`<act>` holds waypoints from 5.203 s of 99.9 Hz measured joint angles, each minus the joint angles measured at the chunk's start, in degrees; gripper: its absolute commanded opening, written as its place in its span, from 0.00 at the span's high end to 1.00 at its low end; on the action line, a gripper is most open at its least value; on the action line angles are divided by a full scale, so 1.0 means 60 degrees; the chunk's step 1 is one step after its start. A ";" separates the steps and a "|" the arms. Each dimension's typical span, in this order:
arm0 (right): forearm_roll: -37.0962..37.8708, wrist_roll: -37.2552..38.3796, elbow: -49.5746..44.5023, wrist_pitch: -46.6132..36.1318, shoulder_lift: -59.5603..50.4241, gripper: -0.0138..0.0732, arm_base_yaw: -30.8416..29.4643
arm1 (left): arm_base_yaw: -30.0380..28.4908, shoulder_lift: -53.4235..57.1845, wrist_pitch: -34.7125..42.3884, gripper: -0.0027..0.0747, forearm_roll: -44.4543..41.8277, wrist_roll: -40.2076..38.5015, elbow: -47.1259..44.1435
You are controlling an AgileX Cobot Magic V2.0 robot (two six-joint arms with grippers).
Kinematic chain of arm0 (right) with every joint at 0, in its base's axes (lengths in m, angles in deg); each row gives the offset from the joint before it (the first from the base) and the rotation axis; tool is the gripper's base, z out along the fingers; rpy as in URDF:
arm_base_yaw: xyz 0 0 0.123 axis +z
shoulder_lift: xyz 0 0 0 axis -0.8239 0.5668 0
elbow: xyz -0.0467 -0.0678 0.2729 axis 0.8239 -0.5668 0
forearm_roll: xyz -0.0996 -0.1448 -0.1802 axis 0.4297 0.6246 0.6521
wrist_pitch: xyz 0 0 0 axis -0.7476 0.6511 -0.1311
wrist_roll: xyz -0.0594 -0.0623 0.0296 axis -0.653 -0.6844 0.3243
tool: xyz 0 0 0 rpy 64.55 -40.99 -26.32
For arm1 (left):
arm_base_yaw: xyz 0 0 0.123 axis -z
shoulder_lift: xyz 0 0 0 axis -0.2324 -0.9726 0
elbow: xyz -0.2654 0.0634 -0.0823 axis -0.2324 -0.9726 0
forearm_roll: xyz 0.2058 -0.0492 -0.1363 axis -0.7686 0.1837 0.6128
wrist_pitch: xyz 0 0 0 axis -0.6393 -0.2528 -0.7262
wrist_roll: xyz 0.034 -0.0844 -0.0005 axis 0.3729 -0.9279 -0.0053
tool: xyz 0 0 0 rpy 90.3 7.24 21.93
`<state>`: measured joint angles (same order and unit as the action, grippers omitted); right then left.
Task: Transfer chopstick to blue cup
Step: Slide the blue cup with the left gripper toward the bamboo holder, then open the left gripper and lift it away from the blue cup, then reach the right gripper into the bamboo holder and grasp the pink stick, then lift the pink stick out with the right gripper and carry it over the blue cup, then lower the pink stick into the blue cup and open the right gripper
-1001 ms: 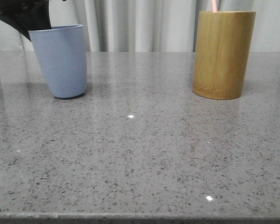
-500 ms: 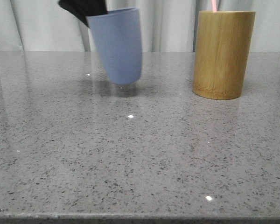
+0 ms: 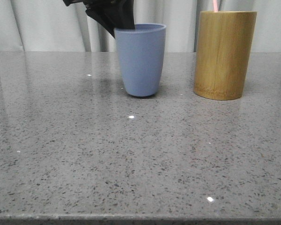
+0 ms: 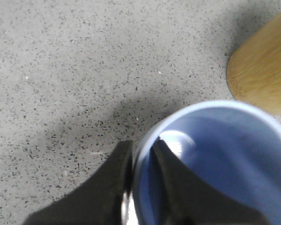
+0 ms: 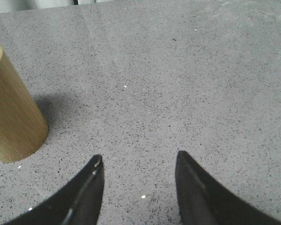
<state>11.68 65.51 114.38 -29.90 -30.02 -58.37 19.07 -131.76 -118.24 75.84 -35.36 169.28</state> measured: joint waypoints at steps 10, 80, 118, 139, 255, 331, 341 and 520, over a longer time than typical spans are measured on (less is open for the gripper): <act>0.0000 0.0000 0.0000 0.0000 0.0000 0.41 0.0000 | 0.0000 0.0000 0.0000 0.58 0.0037 0.0000 0.0021; 0.0000 0.0000 0.0000 0.0017 0.0000 0.41 0.0210 | 0.0000 0.1308 -0.1078 0.53 -0.2167 -0.1229 0.0188; 0.0000 0.0000 0.0000 -0.0105 0.0000 0.41 0.0443 | 0.0000 0.4544 -0.0564 0.53 -0.3815 -0.2829 -0.3095; 0.0000 0.0000 0.0059 -0.0146 0.0187 0.41 0.1061 | 0.0000 0.6961 0.0125 0.53 -0.4018 -0.3613 -0.5548; -0.0017 0.0000 0.7236 0.0228 0.7599 0.27 0.3814 | 0.0000 1.2705 0.0159 0.53 -0.4097 -0.4016 -0.9334; 0.0399 0.0000 0.8297 0.0000 0.9314 0.74 0.3814 | 0.0000 1.2705 0.0159 0.53 -0.4097 -0.4038 -0.9334; 0.0390 0.0000 0.8297 -0.0064 0.9314 0.79 0.3814 | 0.0000 1.2705 0.0159 0.53 -0.4097 -0.4038 -0.9334; 0.0228 0.0000 0.9683 -0.1781 0.9255 0.80 0.6220 | 0.0000 1.2705 0.0159 0.53 -0.4097 -0.4056 -0.9334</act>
<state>13.04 65.51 172.48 -40.59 25.51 -21.05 19.07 -55.53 -117.29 51.26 -59.69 113.28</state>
